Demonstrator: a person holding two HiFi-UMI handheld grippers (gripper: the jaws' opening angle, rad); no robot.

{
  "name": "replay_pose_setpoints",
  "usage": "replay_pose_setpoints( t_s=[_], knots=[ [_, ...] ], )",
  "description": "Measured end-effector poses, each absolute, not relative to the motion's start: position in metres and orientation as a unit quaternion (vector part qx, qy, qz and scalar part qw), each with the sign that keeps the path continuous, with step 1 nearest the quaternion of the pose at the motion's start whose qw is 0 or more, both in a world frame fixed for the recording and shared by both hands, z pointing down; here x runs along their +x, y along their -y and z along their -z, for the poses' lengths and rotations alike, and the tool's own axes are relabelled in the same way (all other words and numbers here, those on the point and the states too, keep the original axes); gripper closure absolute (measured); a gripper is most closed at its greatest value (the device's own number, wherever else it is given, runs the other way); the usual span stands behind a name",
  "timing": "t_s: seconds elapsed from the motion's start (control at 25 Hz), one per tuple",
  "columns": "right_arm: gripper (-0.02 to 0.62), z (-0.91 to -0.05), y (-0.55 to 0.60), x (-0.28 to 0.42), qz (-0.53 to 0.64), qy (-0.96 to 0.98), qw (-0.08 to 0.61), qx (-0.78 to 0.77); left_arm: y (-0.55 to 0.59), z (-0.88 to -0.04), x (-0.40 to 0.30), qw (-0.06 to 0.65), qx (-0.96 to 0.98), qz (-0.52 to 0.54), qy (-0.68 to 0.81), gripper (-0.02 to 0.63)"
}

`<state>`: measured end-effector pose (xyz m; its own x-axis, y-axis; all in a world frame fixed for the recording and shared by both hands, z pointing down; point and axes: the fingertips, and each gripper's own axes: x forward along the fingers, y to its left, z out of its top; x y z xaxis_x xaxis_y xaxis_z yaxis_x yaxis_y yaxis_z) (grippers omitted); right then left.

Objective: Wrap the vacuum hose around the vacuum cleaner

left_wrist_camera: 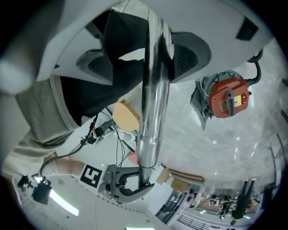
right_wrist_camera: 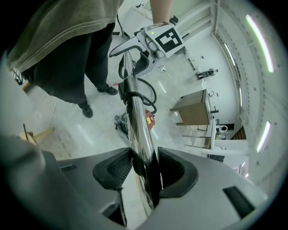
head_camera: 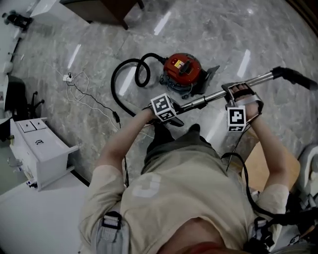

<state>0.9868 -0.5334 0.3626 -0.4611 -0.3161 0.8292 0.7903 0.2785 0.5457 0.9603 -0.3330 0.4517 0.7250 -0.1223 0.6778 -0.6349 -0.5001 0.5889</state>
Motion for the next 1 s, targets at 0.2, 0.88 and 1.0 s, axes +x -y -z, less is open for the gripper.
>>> replay_pose_setpoints(
  t_s=[0.2,0.88,1.0],
  knots=[
    [0.430,-0.351,0.559,0.997,0.618,0.612,0.449,-0.204,0.354,-0.476,1.006,0.407,0.826,-0.311,0.234,0.199],
    [0.411,-0.316,0.586,0.969,0.612,0.588,0.492,-0.193,0.405,-0.464,1.024,0.422,0.833,-0.190,0.303,0.557],
    [0.388,-0.313,0.606,0.956,0.589,0.595,0.523,-0.160,0.419,-0.454,1.024,0.442,0.821,-0.166,0.320,0.557]
  ],
)
